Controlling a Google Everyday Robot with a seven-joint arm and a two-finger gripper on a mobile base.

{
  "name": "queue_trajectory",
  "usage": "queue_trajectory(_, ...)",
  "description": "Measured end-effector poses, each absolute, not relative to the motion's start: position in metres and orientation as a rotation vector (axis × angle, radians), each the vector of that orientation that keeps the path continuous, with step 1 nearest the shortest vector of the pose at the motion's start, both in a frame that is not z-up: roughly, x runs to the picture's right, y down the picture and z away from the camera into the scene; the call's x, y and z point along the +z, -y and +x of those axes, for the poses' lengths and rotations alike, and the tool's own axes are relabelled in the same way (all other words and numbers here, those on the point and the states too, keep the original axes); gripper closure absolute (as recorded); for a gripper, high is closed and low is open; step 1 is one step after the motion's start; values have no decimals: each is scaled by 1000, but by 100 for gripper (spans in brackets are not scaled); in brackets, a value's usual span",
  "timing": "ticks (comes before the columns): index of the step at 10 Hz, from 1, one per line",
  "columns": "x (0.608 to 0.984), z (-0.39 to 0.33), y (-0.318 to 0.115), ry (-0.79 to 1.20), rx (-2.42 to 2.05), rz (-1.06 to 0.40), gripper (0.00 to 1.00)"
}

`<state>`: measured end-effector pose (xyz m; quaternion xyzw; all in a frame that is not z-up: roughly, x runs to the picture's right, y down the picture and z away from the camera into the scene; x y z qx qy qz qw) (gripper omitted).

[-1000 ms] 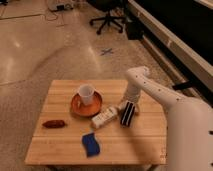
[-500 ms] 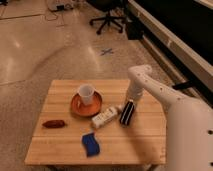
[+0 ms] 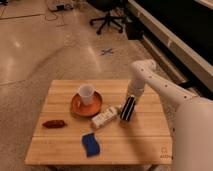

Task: Place the eraser in the ceramic cup

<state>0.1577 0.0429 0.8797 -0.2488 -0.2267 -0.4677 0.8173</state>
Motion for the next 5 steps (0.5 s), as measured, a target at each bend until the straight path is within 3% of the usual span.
queue_trajectory(5,827,104,42,515,-1134,-287,100)
